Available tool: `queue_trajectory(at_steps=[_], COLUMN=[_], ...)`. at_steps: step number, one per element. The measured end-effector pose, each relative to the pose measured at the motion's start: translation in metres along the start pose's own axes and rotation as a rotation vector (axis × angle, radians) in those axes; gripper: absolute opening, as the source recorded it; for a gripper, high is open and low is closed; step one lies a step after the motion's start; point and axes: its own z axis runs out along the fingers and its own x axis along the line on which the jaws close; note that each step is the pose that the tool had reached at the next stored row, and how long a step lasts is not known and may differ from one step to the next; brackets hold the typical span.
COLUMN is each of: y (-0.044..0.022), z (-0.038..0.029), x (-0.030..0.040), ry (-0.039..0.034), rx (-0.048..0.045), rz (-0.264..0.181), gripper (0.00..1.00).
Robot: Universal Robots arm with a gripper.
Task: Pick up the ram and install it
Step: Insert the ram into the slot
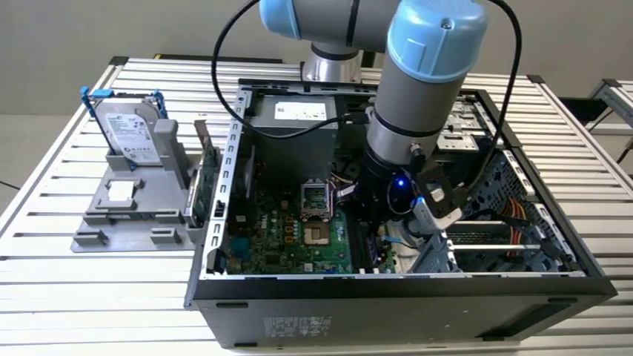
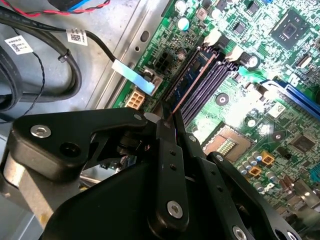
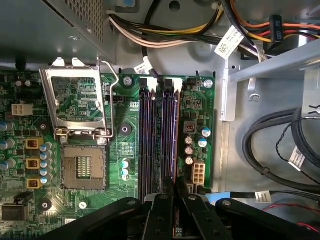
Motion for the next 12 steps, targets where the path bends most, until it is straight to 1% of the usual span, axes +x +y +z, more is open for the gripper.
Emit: queue_trajectory(at_steps=[8,9,12], y=[0.0002,0.0006,0.0001], z=[0.0005,0.001,0.0004], x=[0.0,-0.0001,0.0], ry=[-0.0002,-0.0005,-0.0003], rx=[-0.0015,-0.0031,-0.0009], rz=[-0.002,-0.003,-0.004], gripper=[0.0,1.0,1.0])
